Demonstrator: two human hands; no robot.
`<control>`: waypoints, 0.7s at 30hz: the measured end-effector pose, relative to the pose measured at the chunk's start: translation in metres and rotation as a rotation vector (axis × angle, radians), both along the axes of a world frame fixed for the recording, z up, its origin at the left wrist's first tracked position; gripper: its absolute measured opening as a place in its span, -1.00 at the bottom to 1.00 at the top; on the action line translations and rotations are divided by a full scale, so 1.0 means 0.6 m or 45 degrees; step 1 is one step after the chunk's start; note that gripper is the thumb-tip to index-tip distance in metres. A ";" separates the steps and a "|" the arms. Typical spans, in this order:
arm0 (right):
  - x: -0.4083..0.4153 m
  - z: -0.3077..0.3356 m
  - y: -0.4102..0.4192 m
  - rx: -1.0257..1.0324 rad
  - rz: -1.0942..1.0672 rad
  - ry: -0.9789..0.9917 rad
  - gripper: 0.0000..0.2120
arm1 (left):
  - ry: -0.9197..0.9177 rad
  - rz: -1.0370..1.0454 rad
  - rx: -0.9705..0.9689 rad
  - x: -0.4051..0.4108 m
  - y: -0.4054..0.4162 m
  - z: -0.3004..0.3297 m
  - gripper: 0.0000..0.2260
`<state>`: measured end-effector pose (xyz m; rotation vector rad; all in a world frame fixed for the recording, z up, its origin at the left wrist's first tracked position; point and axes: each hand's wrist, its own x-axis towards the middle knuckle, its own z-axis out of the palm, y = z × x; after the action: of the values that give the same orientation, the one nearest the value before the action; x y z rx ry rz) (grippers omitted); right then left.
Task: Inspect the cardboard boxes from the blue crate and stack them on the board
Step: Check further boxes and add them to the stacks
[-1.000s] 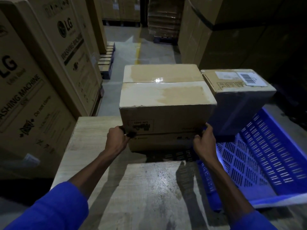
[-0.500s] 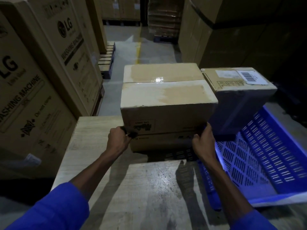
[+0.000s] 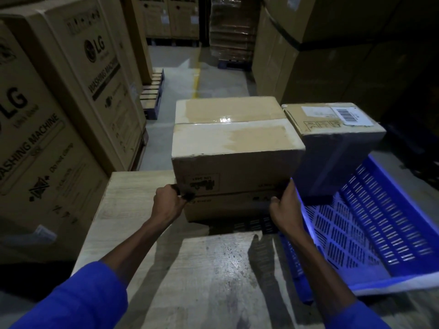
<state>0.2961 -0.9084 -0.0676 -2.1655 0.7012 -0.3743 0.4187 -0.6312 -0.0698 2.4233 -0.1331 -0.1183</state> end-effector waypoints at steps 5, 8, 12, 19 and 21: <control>-0.020 -0.008 0.022 0.099 -0.031 -0.016 -0.19 | 0.020 -0.029 -0.001 -0.006 0.008 -0.006 -0.73; -0.037 -0.018 0.032 0.094 0.028 0.064 -0.26 | 0.096 -0.089 0.017 -0.018 0.016 -0.020 -0.69; -0.060 -0.025 0.040 0.023 0.175 0.141 -0.38 | 0.116 -0.147 0.133 -0.059 0.014 -0.026 -0.54; -0.072 -0.029 0.068 -0.053 0.376 0.170 -0.58 | -0.043 -0.251 0.533 -0.133 0.062 -0.045 -0.42; -0.074 -0.033 0.090 -0.019 0.423 0.174 -0.58 | -0.075 -0.253 0.596 -0.154 0.079 -0.047 -0.41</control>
<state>0.2518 -0.8545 -0.0872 -2.2875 0.4000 -0.0571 0.3265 -0.5836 -0.0980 2.8761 -0.4133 -0.1841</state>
